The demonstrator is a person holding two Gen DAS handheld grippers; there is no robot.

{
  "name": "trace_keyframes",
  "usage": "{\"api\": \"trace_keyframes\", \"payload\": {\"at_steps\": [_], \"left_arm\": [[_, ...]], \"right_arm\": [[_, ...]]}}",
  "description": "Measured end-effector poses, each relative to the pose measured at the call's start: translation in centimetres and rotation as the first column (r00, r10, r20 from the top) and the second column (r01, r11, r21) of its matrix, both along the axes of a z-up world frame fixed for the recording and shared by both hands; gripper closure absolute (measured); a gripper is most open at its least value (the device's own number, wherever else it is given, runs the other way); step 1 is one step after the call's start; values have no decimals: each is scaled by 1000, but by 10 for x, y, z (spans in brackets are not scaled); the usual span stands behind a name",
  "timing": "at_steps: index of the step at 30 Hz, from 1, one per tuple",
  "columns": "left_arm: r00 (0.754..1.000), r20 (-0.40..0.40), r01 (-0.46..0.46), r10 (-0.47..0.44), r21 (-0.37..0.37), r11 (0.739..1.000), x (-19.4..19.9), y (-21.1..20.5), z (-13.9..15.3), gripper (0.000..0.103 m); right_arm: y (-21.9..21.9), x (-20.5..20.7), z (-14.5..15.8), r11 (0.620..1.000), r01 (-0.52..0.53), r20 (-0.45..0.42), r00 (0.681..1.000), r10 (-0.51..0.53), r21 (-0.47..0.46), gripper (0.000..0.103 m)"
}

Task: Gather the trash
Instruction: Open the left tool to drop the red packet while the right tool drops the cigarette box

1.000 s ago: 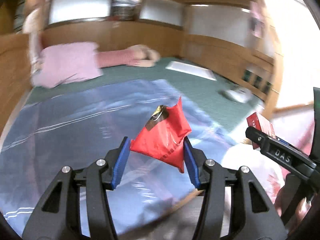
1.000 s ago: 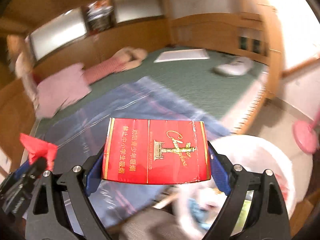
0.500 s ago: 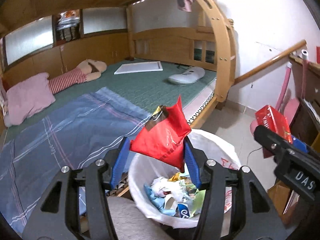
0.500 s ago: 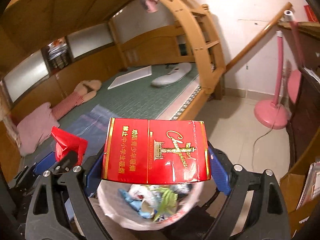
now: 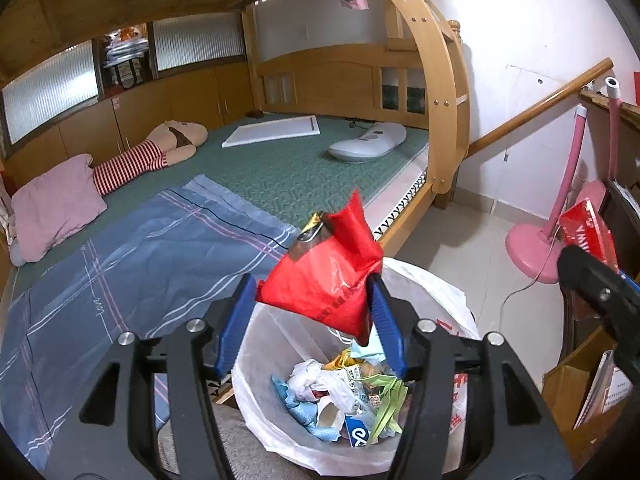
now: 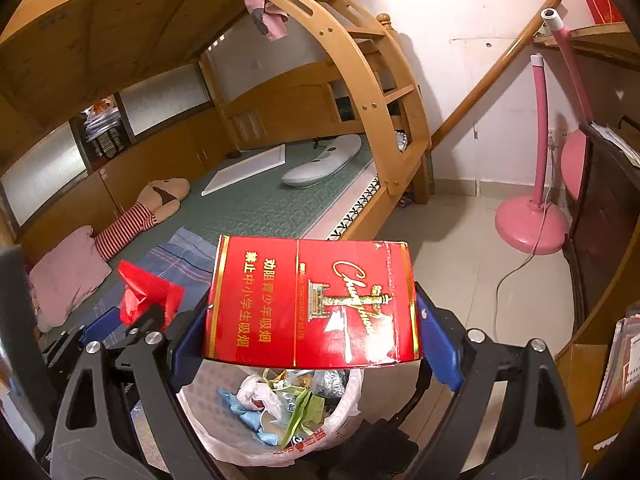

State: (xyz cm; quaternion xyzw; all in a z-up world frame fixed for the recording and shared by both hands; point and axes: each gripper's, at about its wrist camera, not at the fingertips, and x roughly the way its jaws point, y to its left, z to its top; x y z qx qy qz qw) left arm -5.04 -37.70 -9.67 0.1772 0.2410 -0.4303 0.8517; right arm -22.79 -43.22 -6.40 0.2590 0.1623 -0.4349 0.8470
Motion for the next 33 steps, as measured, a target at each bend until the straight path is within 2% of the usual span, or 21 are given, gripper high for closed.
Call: {"api": "trace_keyframes", "payload": {"at_steps": [1, 3, 7, 12, 24, 33], "left_arm": [[1000, -1, -8, 8, 4, 1000, 2, -2, -2, 32], [1000, -3, -17, 17, 4, 1000, 2, -5, -2, 25], [1000, -7, -9, 9, 23, 1000, 2, -11, -4, 18], [1000, 4, -25, 25, 3, 1000, 5, -2, 0, 18], [982, -7, -189, 189, -75, 979, 49, 60, 29, 17], [970, -10, -244, 244, -102, 964, 65, 85, 39, 17]], "right_arm": [[0, 0, 0, 1000, 1, 1, 1000, -1, -1, 15], [-1, 0, 0, 1000, 0, -1, 1000, 0, -1, 15], [-2, -1, -1, 1000, 2, 0, 1000, -2, 3, 15], [-7, 8, -4, 1000, -17, -10, 1000, 18, 13, 15], [-12, 74, -35, 988, -145, -91, 985, 150, 61, 14], [-27, 105, -66, 981, -143, -166, 972, 164, 132, 14]]}}
